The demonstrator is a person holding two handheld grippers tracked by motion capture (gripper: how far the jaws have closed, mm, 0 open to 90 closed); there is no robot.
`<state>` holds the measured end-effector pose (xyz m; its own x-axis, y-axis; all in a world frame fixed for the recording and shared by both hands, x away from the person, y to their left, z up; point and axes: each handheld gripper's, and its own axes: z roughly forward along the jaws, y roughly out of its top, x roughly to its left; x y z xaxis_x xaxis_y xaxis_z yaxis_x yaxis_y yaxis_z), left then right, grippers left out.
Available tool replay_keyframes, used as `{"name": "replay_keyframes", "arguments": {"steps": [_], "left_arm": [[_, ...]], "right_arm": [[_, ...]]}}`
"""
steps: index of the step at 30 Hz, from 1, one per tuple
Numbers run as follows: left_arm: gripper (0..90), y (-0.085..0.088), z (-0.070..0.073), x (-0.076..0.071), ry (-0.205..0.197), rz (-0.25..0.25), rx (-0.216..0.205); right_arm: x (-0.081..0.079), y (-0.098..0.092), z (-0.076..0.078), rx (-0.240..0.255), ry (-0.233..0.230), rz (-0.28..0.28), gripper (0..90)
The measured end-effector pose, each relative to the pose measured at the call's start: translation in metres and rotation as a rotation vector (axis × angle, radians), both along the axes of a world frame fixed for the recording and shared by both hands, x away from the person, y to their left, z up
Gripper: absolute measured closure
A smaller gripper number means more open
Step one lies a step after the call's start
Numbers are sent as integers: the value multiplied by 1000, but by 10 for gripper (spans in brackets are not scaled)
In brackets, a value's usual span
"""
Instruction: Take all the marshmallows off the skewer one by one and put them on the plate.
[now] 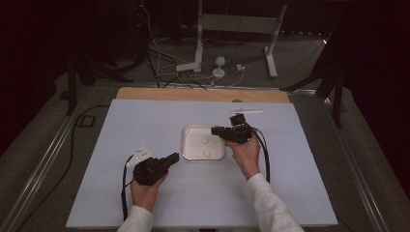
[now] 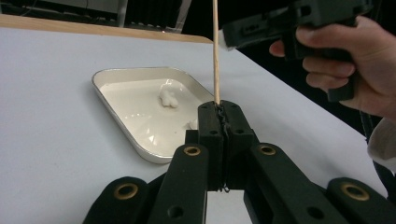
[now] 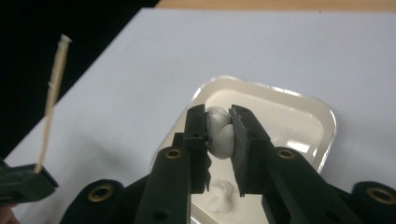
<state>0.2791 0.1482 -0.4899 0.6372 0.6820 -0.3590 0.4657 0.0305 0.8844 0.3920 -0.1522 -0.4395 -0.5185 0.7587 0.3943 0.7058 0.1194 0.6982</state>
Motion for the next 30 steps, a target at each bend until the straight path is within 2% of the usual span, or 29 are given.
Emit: {"name": "replay_keyframes", "arguments": {"steps": [2,5,8,11,17,21,23,24,26,30], "left_arm": [[897,0,0,0,2,0,0],[896,-1,-1,1,6,3,3],[896,-2,-2,2,13,8,3],[896,-4,-2,2,20,14,3],[895,-4,-1,7,45,45,-29],[894,-3,2,10,56,62,-43],[893,-1,3,12,67,71,-61],[893,-1,4,13,72,77,-62],[893,-1,5,15,76,80,-58],[891,-4,13,20,74,80,-63]], "right_arm": [[2,0,-5,-7,16,-7,679],[4,-2,-10,-10,28,-25,527],[4,-2,-12,-18,23,-21,463],[2,-3,-13,15,12,11,388],[-6,-1,-12,66,-9,113,263],[-13,0,-10,63,-39,165,135],[-21,0,-8,54,-75,187,78],[-27,0,-7,40,-105,179,29],[-35,-2,-5,10,-148,176,0],[-45,-12,-4,21,-179,172,0]]}}
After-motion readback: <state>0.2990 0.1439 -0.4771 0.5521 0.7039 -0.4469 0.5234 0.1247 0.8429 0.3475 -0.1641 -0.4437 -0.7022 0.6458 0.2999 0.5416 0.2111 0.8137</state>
